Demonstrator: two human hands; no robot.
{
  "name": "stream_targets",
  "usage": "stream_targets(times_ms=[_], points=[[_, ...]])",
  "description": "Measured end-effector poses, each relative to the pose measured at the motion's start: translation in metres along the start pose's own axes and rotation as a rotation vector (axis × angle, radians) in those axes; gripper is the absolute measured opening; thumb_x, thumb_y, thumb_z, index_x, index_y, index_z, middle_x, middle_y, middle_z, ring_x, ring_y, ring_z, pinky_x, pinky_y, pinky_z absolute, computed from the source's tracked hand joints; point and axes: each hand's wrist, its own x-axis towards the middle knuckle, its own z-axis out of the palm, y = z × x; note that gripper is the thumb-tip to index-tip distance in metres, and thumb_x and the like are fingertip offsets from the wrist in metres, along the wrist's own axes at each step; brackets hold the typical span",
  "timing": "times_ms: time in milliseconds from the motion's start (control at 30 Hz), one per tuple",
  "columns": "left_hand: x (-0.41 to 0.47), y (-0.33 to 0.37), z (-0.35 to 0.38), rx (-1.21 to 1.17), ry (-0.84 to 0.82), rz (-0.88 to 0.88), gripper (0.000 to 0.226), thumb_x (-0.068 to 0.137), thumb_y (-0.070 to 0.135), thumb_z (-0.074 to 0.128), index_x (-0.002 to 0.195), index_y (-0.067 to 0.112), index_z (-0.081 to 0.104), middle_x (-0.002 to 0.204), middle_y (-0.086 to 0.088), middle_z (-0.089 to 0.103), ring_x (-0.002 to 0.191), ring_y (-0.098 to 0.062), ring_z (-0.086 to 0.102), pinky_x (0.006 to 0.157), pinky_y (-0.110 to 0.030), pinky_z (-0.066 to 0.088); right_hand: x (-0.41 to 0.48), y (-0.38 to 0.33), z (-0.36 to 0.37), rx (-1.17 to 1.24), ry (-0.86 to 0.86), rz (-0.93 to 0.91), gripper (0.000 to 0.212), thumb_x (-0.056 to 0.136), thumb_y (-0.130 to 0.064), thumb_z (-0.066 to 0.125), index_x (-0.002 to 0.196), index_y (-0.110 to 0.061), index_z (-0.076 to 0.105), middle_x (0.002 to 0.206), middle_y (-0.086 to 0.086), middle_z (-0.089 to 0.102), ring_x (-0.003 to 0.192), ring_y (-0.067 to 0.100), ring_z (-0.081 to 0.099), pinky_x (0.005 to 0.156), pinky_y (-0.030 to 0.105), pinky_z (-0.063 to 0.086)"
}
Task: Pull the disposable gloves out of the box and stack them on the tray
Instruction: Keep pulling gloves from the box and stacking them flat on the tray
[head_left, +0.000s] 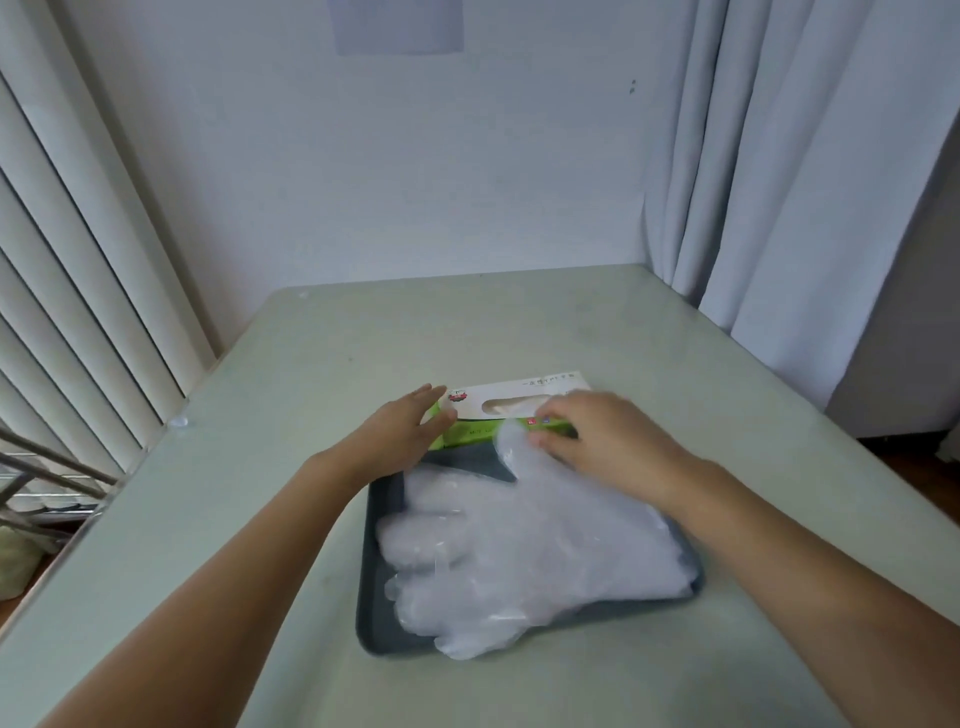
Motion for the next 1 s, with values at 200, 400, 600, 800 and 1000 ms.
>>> stream_targets(times_ms=[200,400,600,800,1000], points=[[0.037,-0.011,0.010,-0.190,-0.034,-0.008,0.066,0.088,0.046,0.063,0.146,0.029,0.038,0.150,0.007,0.038,0.138,-0.016,0.036,0.102,-0.019,0.026,0.086,0.025,0.006,0.001,-0.072,-0.156,0.029,0.093,-0.006,0.053,0.099,-0.022,0.076,0.118,0.000,0.057,0.111,0.018,0.051,0.092,0.028,0.041],[0.048,-0.024,0.022,-0.284,-0.084,0.066,0.074,0.085,0.044,0.067,0.148,0.031,0.031,0.140,0.014,0.039,0.136,-0.006,0.031,0.112,-0.022,0.022,0.115,0.035,0.026,-0.046,-0.378,-0.292,0.027,0.095,-0.028,0.056,0.121,-0.031,0.066,0.157,-0.002,0.024,0.145,0.017,0.008,0.112,0.024,0.015],[0.050,-0.027,0.024,-0.281,-0.088,0.092,0.073,0.085,0.044,0.066,0.148,0.035,0.029,0.140,0.012,0.040,0.129,-0.005,0.036,0.107,-0.019,0.023,0.112,0.032,0.030,0.126,-0.249,-0.290,0.022,0.090,-0.032,0.061,0.097,-0.019,0.077,0.144,-0.010,0.045,0.142,0.007,0.017,0.106,0.016,0.022],[0.050,-0.029,0.024,-0.293,-0.091,0.097,0.074,0.085,0.046,0.066,0.148,0.035,0.029,0.144,0.009,0.038,0.132,-0.009,0.036,0.113,-0.027,0.024,0.104,0.042,0.047,0.159,-0.039,-0.344,0.012,0.086,-0.021,0.069,0.084,-0.015,0.079,0.125,-0.005,0.055,0.121,0.008,0.040,0.102,0.019,0.034],[0.052,-0.030,0.025,-0.284,-0.092,0.110,0.073,0.086,0.045,0.065,0.148,0.034,0.029,0.141,0.009,0.041,0.129,-0.010,0.038,0.111,-0.027,0.026,0.101,0.045,0.050,0.449,0.048,-0.135,0.007,0.080,-0.014,0.076,0.080,-0.020,0.078,0.118,-0.013,0.050,0.097,0.002,0.057,0.086,0.006,0.041]])
